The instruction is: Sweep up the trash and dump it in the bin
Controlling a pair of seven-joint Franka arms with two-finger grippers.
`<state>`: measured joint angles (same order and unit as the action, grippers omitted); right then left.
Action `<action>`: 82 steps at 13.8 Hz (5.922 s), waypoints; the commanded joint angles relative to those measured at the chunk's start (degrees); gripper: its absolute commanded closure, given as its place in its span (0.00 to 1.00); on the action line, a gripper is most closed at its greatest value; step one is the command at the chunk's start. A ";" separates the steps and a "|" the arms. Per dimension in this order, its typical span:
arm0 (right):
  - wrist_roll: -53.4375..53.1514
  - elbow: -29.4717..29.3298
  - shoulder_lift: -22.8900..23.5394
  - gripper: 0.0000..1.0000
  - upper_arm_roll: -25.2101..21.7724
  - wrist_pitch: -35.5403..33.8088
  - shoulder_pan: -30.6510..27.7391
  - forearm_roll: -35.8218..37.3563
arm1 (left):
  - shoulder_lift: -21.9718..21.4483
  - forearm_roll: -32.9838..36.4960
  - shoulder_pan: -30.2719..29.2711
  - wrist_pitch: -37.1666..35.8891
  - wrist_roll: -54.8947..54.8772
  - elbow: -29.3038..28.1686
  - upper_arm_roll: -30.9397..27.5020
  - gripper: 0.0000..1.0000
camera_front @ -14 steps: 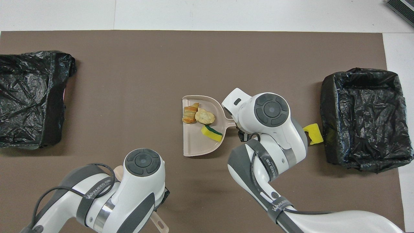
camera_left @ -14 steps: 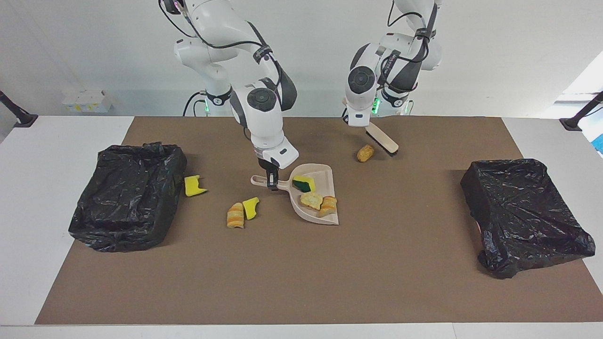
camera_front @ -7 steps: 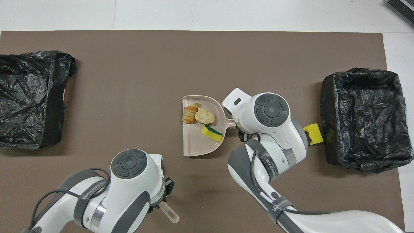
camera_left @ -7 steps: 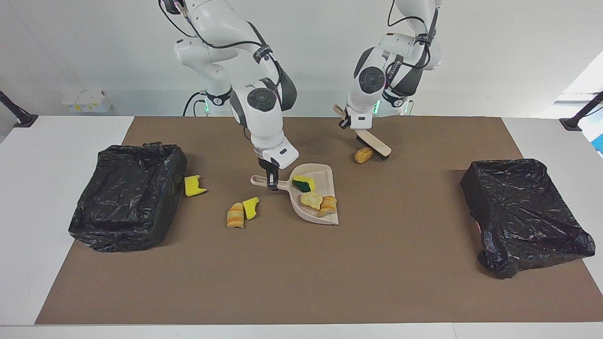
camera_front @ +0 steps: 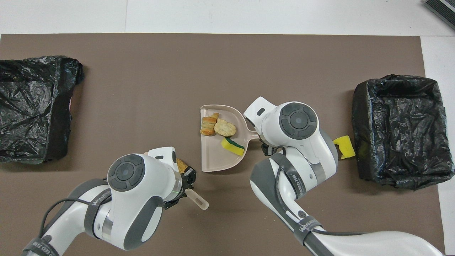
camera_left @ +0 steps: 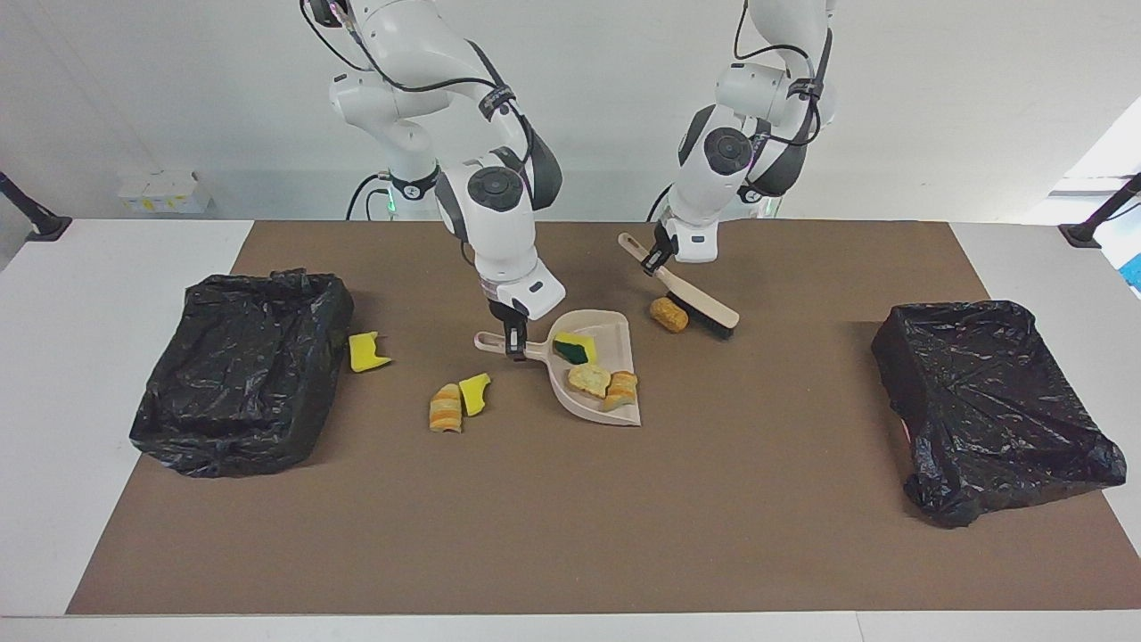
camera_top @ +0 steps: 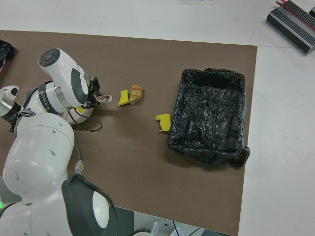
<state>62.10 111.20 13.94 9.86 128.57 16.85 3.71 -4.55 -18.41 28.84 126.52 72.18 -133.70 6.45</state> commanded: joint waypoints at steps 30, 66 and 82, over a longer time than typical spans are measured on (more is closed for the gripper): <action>0.20 -4.76 0.13 1.00 0.42 -2.17 -4.80 -8.88 | -7.31 6.09 4.29 -22.29 -42.39 6.10 0.14 1.00; 31.89 -15.85 -7.26 1.00 -3.62 -24.59 -43.23 28.78 | -8.02 7.78 20.47 -3.91 -24.72 -9.82 1.72 1.00; 20.62 -11.20 -16.48 1.00 -3.45 -39.89 -23.09 55.71 | -6.79 7.07 17.39 -1.89 -28.76 -9.64 1.72 0.62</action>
<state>84.90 95.72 -0.09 6.59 87.47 -4.99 58.02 -10.73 -10.66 46.85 123.48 44.85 -142.21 7.99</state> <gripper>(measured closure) 0.692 0.634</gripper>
